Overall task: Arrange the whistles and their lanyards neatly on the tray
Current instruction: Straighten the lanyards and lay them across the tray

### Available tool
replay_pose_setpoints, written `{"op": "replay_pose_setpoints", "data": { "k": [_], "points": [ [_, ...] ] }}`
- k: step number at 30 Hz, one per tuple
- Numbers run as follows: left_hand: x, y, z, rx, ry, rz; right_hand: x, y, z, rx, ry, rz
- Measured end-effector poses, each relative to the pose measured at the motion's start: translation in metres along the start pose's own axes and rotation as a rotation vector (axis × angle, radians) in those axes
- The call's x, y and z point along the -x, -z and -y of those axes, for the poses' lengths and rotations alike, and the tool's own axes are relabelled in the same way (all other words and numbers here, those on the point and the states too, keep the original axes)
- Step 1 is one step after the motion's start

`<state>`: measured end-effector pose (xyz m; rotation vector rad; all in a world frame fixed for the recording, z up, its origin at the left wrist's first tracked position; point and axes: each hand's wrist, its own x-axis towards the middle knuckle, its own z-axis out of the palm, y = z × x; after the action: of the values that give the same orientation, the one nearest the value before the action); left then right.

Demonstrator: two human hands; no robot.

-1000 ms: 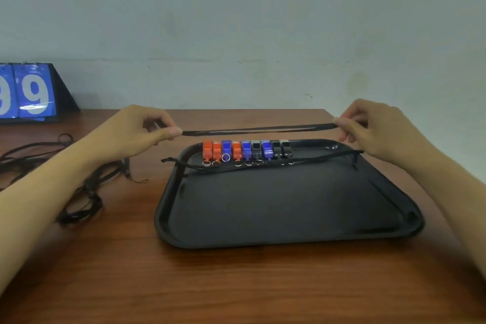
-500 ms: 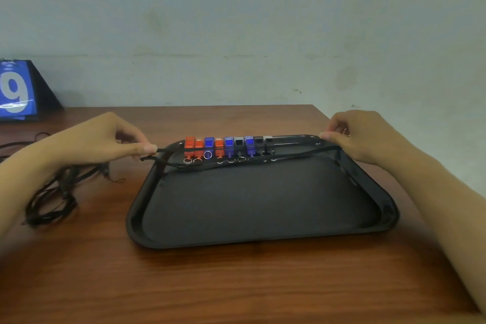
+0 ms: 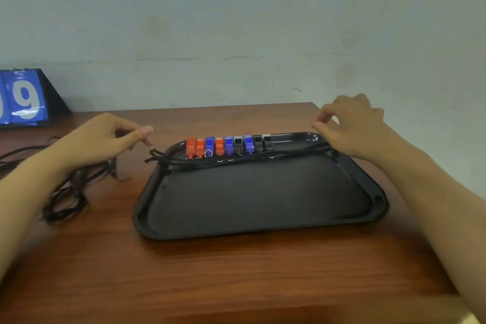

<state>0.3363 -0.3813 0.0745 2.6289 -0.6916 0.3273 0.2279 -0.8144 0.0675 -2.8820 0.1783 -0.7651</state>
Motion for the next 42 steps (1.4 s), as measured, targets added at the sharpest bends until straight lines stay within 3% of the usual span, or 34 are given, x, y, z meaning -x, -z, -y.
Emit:
{"op": "replay_pose_setpoints", "data": {
  "k": [5,10,13,16,18,22,29,42],
  "points": [
    [0.026,0.018,-0.013,-0.117,0.043,-0.059,0.021,0.014,0.027,-0.105,0.214,0.007],
    [0.074,-0.004,0.006,-0.335,0.129,0.173,0.084,0.035,0.069,-0.248,0.301,-0.064],
    [0.084,-0.013,0.007,-0.360,0.228,0.007,0.135,0.023,0.090,-0.258,0.309,-0.068],
    [0.093,-0.014,-0.008,-0.410,0.251,0.008,0.159,0.012,0.093,-0.242,0.272,-0.082],
    [0.100,-0.014,-0.024,-0.363,0.211,-0.048,0.161,0.013,0.093,-0.236,0.227,-0.109],
    [0.115,-0.008,-0.076,-0.011,0.077,-0.228,0.158,0.017,0.098,-0.199,0.221,-0.053],
    [0.127,-0.011,-0.175,0.232,-0.117,-0.070,0.161,0.022,0.098,-0.254,0.290,-0.045],
    [0.127,-0.028,-0.194,0.399,-0.174,0.054,0.161,0.014,0.097,-0.207,0.402,-0.130]
  ]
}}
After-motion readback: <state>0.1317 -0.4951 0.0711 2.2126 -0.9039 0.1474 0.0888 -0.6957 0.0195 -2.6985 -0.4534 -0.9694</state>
